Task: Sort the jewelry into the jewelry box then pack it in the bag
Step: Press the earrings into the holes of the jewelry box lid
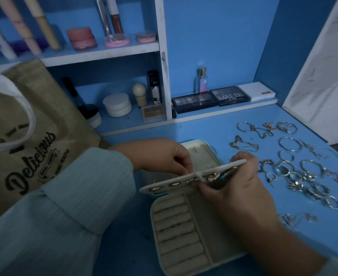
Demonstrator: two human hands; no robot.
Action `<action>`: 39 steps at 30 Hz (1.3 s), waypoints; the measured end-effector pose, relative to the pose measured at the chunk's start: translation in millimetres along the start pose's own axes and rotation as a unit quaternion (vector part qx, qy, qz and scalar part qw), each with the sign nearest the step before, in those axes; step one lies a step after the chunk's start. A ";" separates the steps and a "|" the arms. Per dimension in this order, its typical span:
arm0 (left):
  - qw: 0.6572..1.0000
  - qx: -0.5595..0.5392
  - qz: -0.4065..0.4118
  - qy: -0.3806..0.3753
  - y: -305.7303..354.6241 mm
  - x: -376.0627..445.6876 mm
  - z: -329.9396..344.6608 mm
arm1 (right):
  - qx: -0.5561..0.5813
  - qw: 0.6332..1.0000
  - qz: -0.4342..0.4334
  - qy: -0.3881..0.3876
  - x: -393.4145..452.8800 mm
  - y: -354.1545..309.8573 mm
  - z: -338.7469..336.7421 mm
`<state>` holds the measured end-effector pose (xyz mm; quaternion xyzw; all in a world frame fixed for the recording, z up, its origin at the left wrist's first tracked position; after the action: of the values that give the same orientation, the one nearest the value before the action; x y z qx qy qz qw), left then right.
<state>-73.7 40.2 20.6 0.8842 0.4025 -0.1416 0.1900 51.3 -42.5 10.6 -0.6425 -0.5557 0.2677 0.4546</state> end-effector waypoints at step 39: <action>0.993 0.030 0.072 -0.085 -3.0 12.8 13.2 | -0.024 1.000 -0.004 0.005 -1.2 -0.8 -0.2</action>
<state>-69.1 44.5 3.1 0.9009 0.3157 -0.2145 0.2064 50.8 -43.7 11.2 -0.6523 -0.5622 0.2496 0.4429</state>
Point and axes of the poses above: each hand's wrist, its own x-axis towards the middle knuckle, its own z-axis out of the palm, y = z × x, the point moved 7 cm from there along x, towards the middle knuckle, and after that the axes turned 14 degrees about x, right-handed, at the moved point
